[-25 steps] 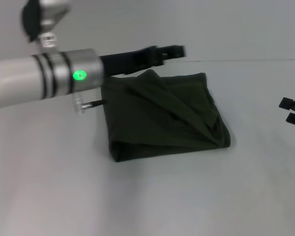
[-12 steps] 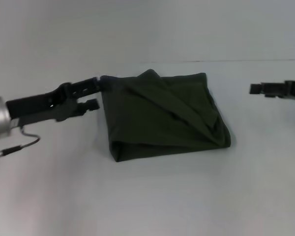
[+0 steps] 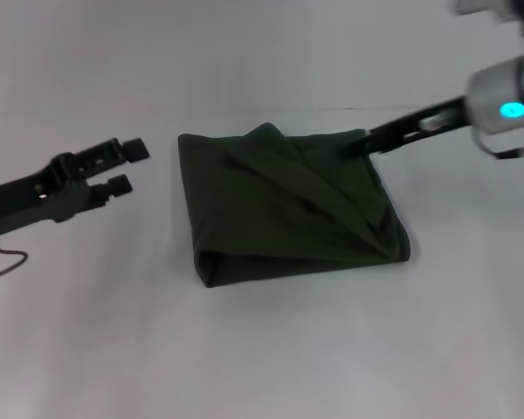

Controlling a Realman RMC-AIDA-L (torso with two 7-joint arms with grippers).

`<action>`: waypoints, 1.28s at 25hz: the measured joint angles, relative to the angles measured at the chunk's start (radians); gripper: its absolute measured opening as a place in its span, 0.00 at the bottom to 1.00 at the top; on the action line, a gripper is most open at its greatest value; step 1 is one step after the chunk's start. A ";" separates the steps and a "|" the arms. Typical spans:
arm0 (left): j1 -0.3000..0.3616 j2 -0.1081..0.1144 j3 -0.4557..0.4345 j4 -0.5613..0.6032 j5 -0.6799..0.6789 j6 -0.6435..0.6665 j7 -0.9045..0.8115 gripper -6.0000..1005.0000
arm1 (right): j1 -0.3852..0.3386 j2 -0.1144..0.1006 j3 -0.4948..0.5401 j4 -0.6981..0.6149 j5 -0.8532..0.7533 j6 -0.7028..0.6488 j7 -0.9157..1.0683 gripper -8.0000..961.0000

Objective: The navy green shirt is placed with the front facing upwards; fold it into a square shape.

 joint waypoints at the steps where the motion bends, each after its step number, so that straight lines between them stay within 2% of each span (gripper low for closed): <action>1: 0.000 0.000 -0.016 -0.002 -0.002 -0.004 0.002 0.92 | 0.012 0.014 -0.025 0.000 -0.020 0.025 0.015 0.83; 4: 0.001 -0.003 -0.073 -0.011 -0.005 -0.010 0.008 0.92 | 0.041 0.057 -0.105 0.003 -0.078 0.089 0.067 0.83; 7: 0.001 -0.004 -0.092 -0.018 -0.006 -0.010 0.010 0.92 | 0.059 0.076 -0.171 0.021 -0.097 0.130 0.103 0.83; 15: -0.003 -0.004 -0.113 -0.050 -0.006 -0.011 0.024 0.92 | 0.109 0.084 -0.278 0.138 -0.097 0.211 0.141 0.83; 21: -0.008 -0.006 -0.114 -0.053 -0.007 -0.015 0.026 0.92 | 0.102 0.081 -0.427 0.142 -0.139 0.313 0.300 0.83; 32: -0.017 -0.011 -0.115 -0.053 -0.010 -0.025 0.026 0.92 | 0.077 0.076 -0.429 0.092 -0.300 0.348 0.481 0.83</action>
